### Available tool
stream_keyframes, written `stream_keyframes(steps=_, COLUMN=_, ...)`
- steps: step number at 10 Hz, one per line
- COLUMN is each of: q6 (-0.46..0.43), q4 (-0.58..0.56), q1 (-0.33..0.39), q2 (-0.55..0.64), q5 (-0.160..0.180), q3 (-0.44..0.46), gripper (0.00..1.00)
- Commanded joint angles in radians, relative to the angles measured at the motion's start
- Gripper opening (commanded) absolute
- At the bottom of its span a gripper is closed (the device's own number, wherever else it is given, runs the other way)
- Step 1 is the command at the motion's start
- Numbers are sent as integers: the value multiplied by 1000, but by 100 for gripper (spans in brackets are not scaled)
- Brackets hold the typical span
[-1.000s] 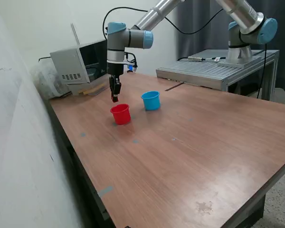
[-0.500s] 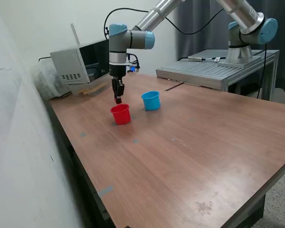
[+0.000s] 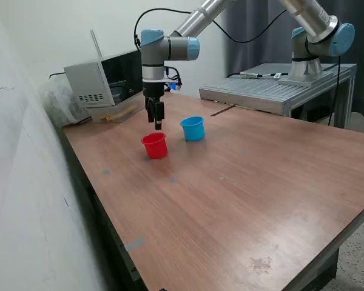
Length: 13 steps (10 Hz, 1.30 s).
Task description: Place red objects in the red bin, and blue objects in the blue bin.
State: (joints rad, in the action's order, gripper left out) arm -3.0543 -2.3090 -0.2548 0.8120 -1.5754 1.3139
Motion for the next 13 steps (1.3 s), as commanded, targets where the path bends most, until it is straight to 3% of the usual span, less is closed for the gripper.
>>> stream_keyframes(steps=1, q6=2, q4=57, q1=5, q2=141, q5=0, q3=111, gripper=100)
stream_keyframes(steps=3, q6=2, q4=193, q1=66, q2=394, q5=-3, q3=247, gripper=100)
stream_keyframes(steps=6, q6=-21, q4=464, q1=159, q2=661, q5=-9, q3=313, gripper=100)
stream_keyframes(steps=10, q6=-125, q4=780, q1=253, q2=844, q5=-12, q3=318, gripper=100)
stream_keyframes(steps=13, q6=-132, q4=965, q1=331, q2=929, q5=-9, q3=346, gripper=100)
